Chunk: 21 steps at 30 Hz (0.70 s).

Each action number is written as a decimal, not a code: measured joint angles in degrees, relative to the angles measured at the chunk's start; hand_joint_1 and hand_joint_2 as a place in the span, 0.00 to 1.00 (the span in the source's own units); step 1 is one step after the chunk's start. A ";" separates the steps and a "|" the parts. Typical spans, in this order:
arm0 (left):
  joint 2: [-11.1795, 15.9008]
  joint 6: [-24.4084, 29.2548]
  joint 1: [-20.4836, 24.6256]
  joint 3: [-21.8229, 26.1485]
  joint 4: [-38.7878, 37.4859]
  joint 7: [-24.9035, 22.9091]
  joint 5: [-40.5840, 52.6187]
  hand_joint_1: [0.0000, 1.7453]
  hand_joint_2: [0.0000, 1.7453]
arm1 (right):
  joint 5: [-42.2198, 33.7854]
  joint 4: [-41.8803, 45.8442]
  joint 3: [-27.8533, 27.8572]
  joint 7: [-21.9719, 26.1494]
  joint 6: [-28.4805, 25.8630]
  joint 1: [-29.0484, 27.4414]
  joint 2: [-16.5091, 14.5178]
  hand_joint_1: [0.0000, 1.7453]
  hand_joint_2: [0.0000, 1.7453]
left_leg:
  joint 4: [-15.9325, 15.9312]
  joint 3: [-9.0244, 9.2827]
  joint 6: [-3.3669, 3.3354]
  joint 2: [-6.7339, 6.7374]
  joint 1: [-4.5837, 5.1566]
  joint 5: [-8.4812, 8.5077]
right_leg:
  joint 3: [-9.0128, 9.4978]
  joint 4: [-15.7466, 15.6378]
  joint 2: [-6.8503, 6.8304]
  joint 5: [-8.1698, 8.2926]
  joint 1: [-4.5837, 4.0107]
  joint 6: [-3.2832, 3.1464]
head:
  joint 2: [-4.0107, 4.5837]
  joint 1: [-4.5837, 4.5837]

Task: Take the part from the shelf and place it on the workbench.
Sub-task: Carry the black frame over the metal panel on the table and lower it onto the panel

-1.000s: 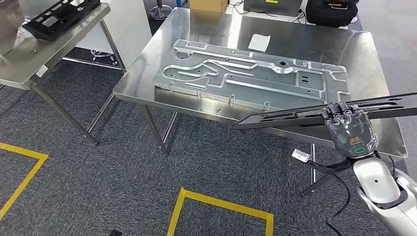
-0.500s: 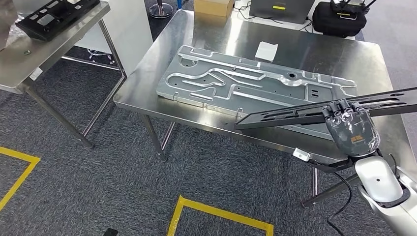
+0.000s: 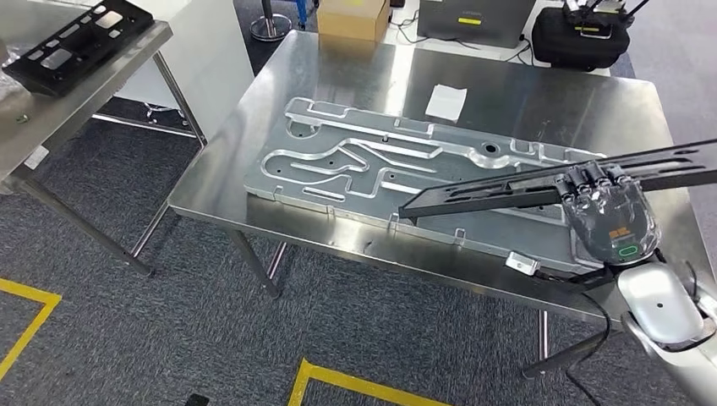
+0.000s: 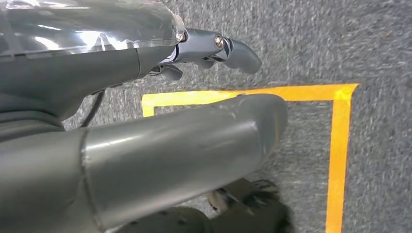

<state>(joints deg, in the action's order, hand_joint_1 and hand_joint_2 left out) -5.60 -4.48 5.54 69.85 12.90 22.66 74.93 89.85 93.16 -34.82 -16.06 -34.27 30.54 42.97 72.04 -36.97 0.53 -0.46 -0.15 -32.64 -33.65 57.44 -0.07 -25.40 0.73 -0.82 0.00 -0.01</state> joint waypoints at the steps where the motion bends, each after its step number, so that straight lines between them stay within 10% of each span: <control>1: 0.01 0.00 -0.06 0.00 0.00 -0.03 0.03 0.00 0.00 | 0.00 0.61 1.23 1.97 -0.39 -0.36 -0.09 1.00 1.00 | 2.08 -1.98 0.06 0.01 0.00 -1.32 | 0.67 0.00 0.01 -0.59 -0.06 -0.05 | 0.00 -0.01; 3: 0.01 -0.01 -0.19 -0.01 0.00 -0.10 0.11 0.00 0.00 | 0.00 1.55 4.33 6.22 -1.09 -1.63 -0.75 1.00 1.00 | 0.94 -3.46 -0.16 0.02 0.01 -0.88 | 2.34 0.01 0.01 -1.87 -0.17 -0.02 | 0.00 0.00; 8: 0.09 -0.03 -0.26 -0.04 -0.02 -0.26 0.14 0.00 0.00 | 0.00 1.42 12.37 12.82 -2.71 -5.01 -5.77 1.00 1.00 | -12.92 -1.10 -1.79 0.05 0.59 10.63 | 5.30 0.16 0.07 -4.76 -0.51 0.80 | 0.01 -0.24; 12: 0.02 -0.04 0.04 -0.42 -0.04 -0.33 0.43 0.00 0.00 | 0.00 -3.04 14.54 13.30 -4.49 -4.99 -9.95 1.00 1.00 | -14.06 0.46 -2.79 -0.06 0.39 10.18 | 4.55 2.73 0.12 -4.82 -0.43 2.07 | 0.00 -0.43; 17: -0.02 -0.04 0.51 -1.03 -0.04 -0.43 0.81 0.00 0.00 | 0.00 -7.95 14.75 13.23 -5.18 -3.56 -13.57 1.00 1.00 | -14.44 2.30 -3.24 -0.27 0.17 8.86 | -5.01 15.64 0.05 -10.21 0.15 3.10 | 0.00 -0.68; 19: -0.04 0.02 0.51 -1.18 -0.04 -0.67 0.84 0.00 0.00 | 0.00 -9.58 14.51 13.32 -5.19 -3.50 -14.82 1.00 1.00 | -14.29 3.25 -3.00 -0.48 0.11 8.01 | -5.86 13.49 0.04 -7.73 0.43 3.24 | 0.00 -0.70; 21: -0.11 0.19 0.51 -1.27 -0.05 -1.05 0.79 0.00 0.00 | 0.00 -11.41 14.67 14.20 -5.23 -3.40 -16.58 1.00 1.00 | -14.11 4.32 -2.60 -0.61 0.04 7.07 | -4.04 6.50 0.05 -1.75 0.54 3.10 | 0.00 -0.69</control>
<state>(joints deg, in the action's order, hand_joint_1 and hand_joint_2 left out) -5.72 -4.30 6.05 68.59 12.84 21.61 75.72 89.85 81.75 -20.15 -1.85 -39.50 27.14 26.39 57.94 -32.64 -2.07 -1.07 -0.11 -25.57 -37.70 63.94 -0.02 -27.15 1.27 2.28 0.00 -0.69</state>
